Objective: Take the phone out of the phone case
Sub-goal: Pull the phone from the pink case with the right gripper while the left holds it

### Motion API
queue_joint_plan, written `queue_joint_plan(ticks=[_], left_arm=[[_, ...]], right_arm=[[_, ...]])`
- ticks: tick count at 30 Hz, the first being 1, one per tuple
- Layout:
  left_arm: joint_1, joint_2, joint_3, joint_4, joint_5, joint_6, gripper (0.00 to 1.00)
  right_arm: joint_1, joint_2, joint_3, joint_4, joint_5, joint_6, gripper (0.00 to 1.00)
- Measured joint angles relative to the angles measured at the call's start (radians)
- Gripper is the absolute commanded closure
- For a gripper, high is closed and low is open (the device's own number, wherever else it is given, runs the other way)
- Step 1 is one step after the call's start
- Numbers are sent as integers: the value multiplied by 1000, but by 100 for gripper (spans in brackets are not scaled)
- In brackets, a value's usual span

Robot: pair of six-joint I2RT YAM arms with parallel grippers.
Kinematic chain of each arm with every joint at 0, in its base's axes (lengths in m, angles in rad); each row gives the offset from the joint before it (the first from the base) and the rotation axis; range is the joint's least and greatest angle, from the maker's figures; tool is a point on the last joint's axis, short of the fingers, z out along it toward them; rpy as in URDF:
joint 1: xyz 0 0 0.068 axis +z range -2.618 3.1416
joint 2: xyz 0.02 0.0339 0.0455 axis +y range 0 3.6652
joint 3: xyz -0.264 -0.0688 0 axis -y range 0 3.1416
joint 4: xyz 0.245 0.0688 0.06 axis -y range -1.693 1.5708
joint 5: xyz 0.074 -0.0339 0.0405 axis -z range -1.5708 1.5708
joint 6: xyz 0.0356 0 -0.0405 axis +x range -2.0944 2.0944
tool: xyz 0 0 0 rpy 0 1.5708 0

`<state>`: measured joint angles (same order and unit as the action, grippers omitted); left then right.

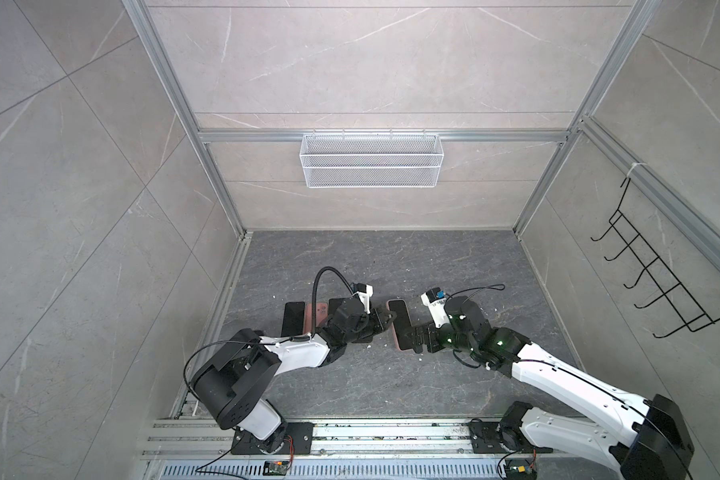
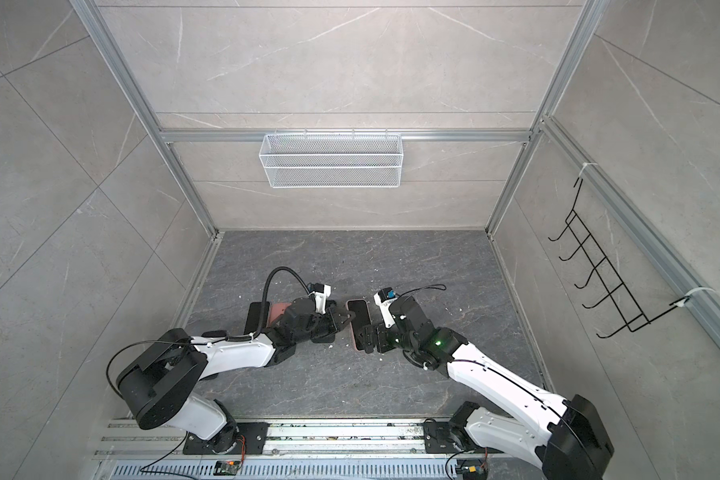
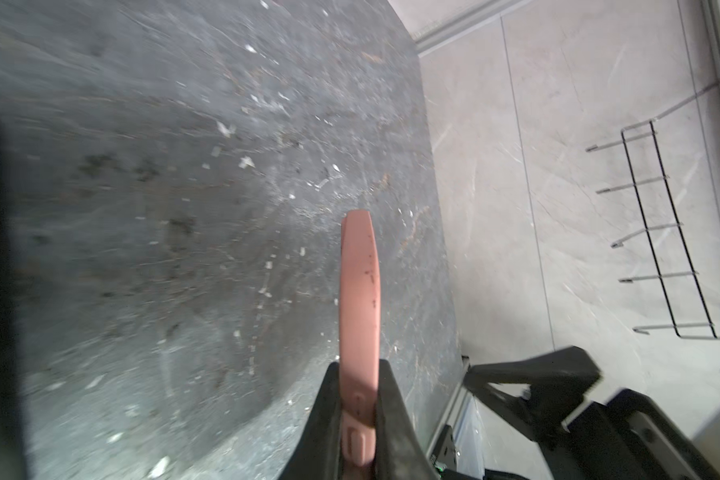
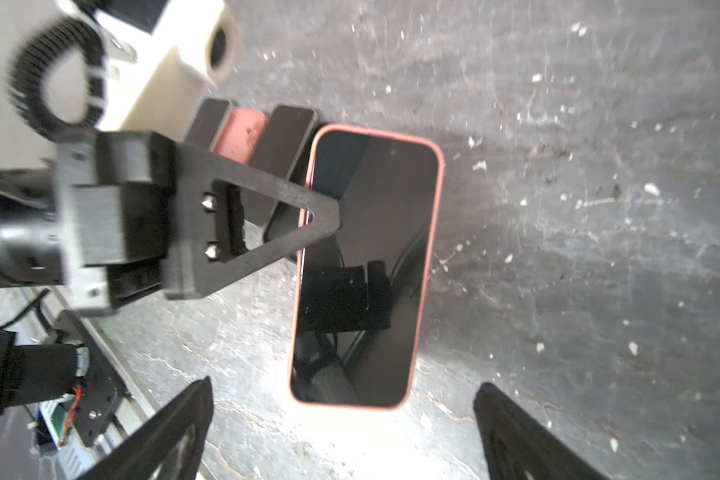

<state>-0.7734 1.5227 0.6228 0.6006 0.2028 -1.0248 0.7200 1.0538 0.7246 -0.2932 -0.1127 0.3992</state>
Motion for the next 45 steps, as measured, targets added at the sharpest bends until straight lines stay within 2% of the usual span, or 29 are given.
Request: queue_joint_plan(ticks=[7,14,20,26,30,37,45], left_arm=[[6,-122,-48,-8,-93,3,100],[6,-237,-130,44,-191,-3,100],[6,-299,-173,161,-265,-50,100],[6,-303,-178,333,-328,-171,100],[-4,-280,-191,462,-371,-263,100],[-54,-209,-192,562,-432,-375,100],[-89,-137,-192,619,-467,-441,100]], right_arm=[[0,-63,14,0,7,33,0],[0,-162,3,58,-5,135,0],[0,-253,-73,174,-27,238,0],[0,-305,-183,298,-38,331,1],[0,-308,-262,408,-50,395,6],[0,-242,-335,632,-86,482,18],[1,-130,-343,883,-134,556,38]])
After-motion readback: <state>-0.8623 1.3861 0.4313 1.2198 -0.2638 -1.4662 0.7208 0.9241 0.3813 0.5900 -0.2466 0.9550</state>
